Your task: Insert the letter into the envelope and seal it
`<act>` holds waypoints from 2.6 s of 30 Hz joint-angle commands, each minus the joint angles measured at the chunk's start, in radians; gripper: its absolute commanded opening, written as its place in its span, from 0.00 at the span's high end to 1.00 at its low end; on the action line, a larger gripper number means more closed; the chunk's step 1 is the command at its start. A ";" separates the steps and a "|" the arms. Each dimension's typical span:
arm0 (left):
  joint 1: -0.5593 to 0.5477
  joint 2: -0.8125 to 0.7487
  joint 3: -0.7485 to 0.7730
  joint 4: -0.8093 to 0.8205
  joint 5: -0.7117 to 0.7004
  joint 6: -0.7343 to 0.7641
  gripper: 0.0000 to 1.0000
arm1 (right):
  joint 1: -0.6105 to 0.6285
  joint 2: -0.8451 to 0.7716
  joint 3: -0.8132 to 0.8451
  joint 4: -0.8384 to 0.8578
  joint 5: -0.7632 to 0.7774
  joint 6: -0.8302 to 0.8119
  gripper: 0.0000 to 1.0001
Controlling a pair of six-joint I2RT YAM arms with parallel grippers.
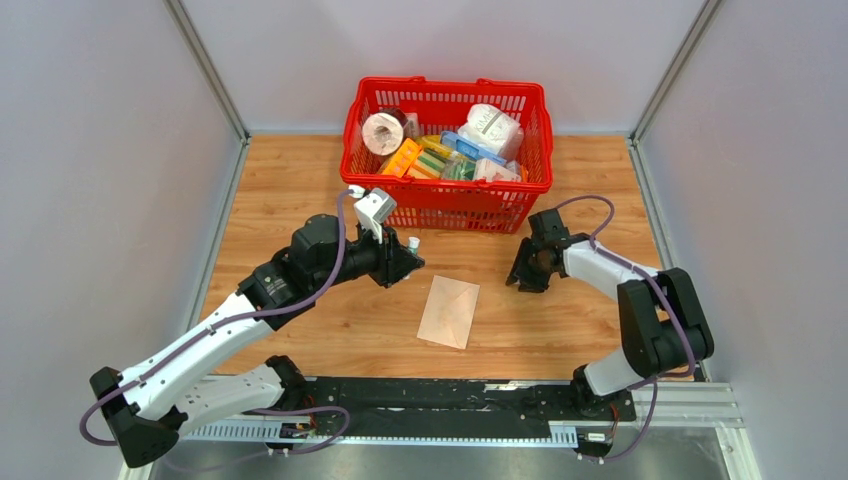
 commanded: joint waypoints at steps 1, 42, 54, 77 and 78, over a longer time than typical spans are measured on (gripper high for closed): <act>0.010 -0.001 0.031 0.027 0.016 0.011 1.00 | 0.009 -0.041 -0.044 0.060 -0.023 0.116 0.59; 0.025 -0.004 0.040 0.000 0.052 0.014 1.00 | 0.124 0.023 0.123 0.075 0.145 -0.338 0.39; 0.026 0.002 0.045 -0.009 0.053 0.019 1.00 | 0.097 -0.162 0.002 0.192 0.155 -0.290 0.40; 0.033 -0.004 0.049 -0.027 0.059 0.022 1.00 | 0.174 -0.027 0.055 0.098 0.227 -0.347 0.47; 0.033 -0.002 0.052 -0.027 0.059 0.022 1.00 | 0.174 -0.023 0.055 0.100 0.215 -0.345 0.47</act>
